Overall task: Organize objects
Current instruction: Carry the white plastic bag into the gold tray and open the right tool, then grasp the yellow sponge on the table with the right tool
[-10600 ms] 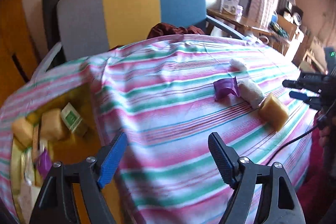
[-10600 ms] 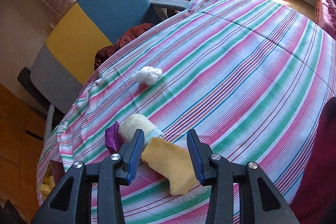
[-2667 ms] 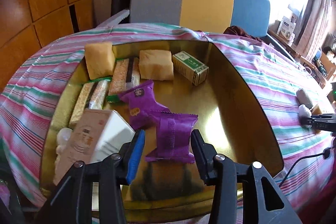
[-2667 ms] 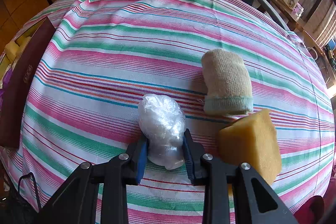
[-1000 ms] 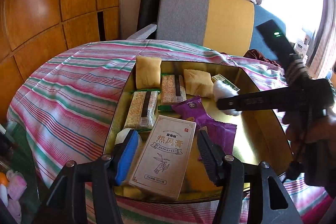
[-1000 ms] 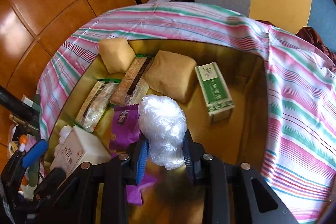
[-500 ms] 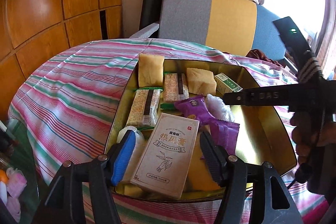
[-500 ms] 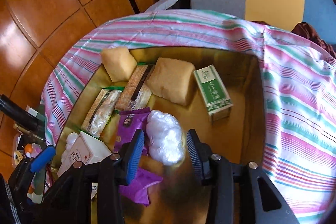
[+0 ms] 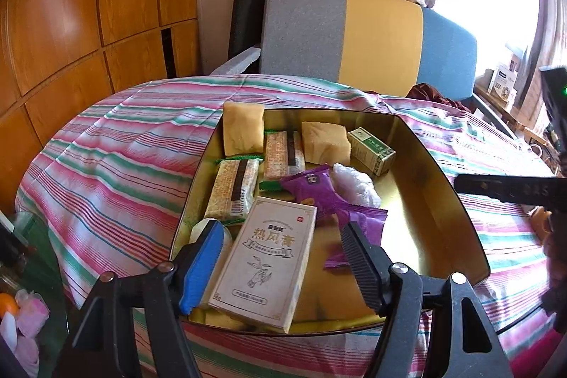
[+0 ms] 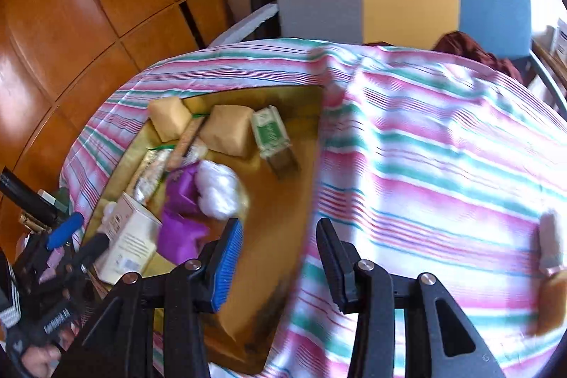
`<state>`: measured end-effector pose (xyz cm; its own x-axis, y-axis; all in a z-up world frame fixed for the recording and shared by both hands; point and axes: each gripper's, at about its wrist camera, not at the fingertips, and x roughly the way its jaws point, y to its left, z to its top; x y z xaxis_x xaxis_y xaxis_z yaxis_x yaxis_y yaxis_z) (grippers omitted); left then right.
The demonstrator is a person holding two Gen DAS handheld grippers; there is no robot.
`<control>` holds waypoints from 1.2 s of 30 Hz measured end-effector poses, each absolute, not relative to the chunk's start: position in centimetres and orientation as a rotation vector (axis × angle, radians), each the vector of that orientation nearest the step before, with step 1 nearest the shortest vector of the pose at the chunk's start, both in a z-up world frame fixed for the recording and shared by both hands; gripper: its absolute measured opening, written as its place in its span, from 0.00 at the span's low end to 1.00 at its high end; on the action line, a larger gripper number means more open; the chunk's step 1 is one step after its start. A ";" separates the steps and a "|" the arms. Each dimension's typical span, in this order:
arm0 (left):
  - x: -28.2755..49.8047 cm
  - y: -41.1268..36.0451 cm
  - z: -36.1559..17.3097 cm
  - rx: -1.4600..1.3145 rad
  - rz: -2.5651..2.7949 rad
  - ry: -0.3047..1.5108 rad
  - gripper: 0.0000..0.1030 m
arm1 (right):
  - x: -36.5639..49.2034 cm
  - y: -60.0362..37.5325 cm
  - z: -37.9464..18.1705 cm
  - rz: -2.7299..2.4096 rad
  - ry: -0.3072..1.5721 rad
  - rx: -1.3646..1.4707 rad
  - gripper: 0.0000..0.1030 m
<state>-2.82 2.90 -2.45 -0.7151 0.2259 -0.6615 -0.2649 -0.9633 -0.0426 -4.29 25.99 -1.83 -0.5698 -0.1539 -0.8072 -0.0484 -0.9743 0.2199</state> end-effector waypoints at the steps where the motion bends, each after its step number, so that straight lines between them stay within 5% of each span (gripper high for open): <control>1: -2.7 3.1 -2.4 -1.022 2.684 0.086 0.69 | -3.7 26.7 -1.8 -2.716 -0.352 1.431 0.43; 29: -0.9 12.1 0.5 -0.865 2.505 0.280 0.71 | 7.2 49.6 -0.9 -3.154 -0.750 1.611 0.43; 36: -0.4 17.1 0.9 -0.832 2.404 0.351 0.71 | 10.8 56.2 -3.7 -3.161 -1.270 1.547 0.43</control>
<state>-0.36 17.07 0.93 -0.6468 0.4268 -0.6321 -0.5899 -0.8053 0.0598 10.83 56.19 -3.71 -0.5133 0.2204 -0.8294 -0.7332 -0.6150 0.2903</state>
